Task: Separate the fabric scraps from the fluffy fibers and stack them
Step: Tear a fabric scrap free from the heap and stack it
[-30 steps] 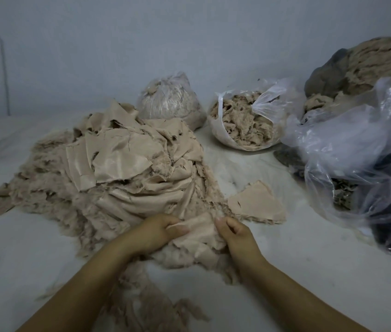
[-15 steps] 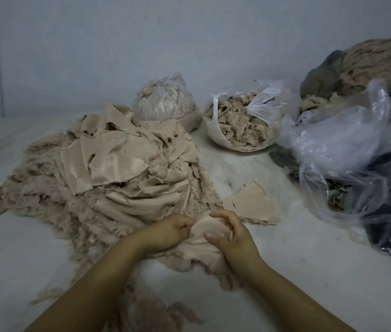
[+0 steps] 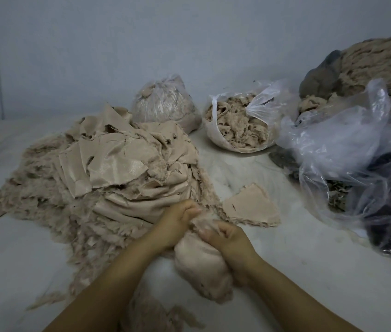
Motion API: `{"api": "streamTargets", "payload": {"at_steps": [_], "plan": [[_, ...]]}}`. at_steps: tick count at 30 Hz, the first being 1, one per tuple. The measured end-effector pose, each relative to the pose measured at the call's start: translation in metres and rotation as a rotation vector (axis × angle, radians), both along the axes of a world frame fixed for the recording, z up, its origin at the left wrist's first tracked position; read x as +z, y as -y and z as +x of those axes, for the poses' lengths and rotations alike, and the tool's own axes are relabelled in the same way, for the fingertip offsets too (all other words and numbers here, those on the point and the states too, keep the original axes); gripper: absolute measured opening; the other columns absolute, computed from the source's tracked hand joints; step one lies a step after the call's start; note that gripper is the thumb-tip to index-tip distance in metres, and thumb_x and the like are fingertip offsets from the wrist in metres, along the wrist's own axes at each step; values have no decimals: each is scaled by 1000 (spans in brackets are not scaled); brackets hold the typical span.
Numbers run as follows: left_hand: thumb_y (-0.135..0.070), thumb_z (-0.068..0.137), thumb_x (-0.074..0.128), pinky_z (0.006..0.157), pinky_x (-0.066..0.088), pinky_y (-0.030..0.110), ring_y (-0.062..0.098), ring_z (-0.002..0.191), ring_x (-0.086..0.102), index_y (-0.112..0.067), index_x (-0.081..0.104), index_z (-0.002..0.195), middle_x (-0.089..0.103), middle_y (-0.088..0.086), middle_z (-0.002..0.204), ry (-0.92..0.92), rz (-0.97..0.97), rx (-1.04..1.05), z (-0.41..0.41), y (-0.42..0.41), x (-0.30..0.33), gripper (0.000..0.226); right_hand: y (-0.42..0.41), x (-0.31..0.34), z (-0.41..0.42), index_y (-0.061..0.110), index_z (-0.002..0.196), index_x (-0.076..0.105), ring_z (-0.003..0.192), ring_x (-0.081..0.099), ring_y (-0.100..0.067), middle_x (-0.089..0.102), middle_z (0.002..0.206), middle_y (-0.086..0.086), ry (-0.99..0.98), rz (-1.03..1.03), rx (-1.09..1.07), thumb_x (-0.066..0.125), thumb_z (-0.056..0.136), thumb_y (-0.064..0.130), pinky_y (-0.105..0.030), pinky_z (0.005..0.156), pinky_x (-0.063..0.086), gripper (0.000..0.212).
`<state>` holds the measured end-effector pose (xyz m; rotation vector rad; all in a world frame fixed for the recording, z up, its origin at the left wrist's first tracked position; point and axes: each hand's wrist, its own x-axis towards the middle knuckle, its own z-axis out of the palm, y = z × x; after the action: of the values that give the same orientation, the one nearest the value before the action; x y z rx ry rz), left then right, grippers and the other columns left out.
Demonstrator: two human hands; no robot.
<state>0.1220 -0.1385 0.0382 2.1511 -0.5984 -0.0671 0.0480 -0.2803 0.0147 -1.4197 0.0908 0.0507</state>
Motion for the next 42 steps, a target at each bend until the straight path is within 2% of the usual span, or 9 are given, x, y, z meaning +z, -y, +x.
{"api": "streamTargets", "payload": {"at_steps": [3, 9, 12, 17, 21, 29, 35, 39, 42], "plan": [[-6, 98, 45, 68, 31, 26, 14, 71, 48, -8, 57, 79, 55, 2, 75, 82, -8, 304, 9, -20, -8, 22, 6, -6, -1, 15, 66, 68, 64, 63, -15, 68, 66, -2, -37, 17, -133, 72, 82, 14, -24, 60, 51, 17], [-34, 94, 57, 58, 41, 24, 4, 59, 46, -18, 59, 69, 51, -10, 64, -266, 40, -235, -11, -8, -10, 30, 10, -7, 3, 1, 79, 62, 68, 57, -16, 62, 72, -7, 48, -13, -251, 60, 92, 14, -26, 64, 47, 19], [-25, 91, 61, 46, 32, 18, -1, 44, 37, -23, 45, 55, 40, -14, 48, -344, -88, -218, -10, -13, -7, 39, 18, -7, 5, 2, 72, 54, 65, 47, -16, 52, 67, -7, 63, -81, -392, 57, 94, 12, -25, 58, 41, 24], [-29, 91, 60, 45, 27, 16, 0, 44, 31, -24, 44, 54, 34, -15, 48, -327, -26, -333, -14, -13, -4, 41, 24, -2, 0, 14, 82, 68, 75, 64, -6, 68, 83, 1, -12, -224, -37, 71, 83, 34, -20, 70, 50, 19], [-27, 93, 57, 50, 33, 15, -4, 48, 40, -23, 59, 61, 47, -16, 50, -330, -7, -360, -15, -8, 2, 32, 24, 8, 2, 8, 76, 67, 63, 53, -5, 61, 70, -1, 114, -427, 149, 79, 76, 24, -15, 60, 41, 20], [-35, 89, 52, 62, 48, 13, -1, 67, 65, -25, 72, 66, 71, -10, 71, -425, -178, -247, -13, -17, 1, 32, 21, 1, 2, 14, 62, 56, 52, 46, -4, 51, 55, 8, 115, -178, -62, 67, 87, 13, -16, 50, 38, 28], [-48, 82, 53, 55, 38, 17, -2, 52, 43, -27, 57, 53, 48, -15, 53, -400, -165, -201, -9, -24, -8, 35, 22, -6, 2, 10, 73, 57, 62, 54, -17, 58, 66, -7, -50, -5, -40, 59, 93, 22, -25, 56, 45, 24], [-44, 85, 63, 57, 41, 7, -9, 58, 52, -39, 66, 67, 59, -22, 61, -425, -52, -332, -17, -13, -9, 18, 11, -13, 9, 8, 78, 52, 67, 56, -15, 60, 69, -5, -49, 16, -93, 48, 99, 26, -29, 65, 48, 28], [-35, 83, 66, 70, 48, 15, 0, 80, 63, -25, 69, 91, 70, -12, 84, -506, -261, -324, -23, -6, -12, 13, 2, -16, 12, 4, 77, 53, 69, 54, -14, 59, 71, -5, 43, -83, -216, 47, 100, 24, -32, 67, 48, 31]]}}
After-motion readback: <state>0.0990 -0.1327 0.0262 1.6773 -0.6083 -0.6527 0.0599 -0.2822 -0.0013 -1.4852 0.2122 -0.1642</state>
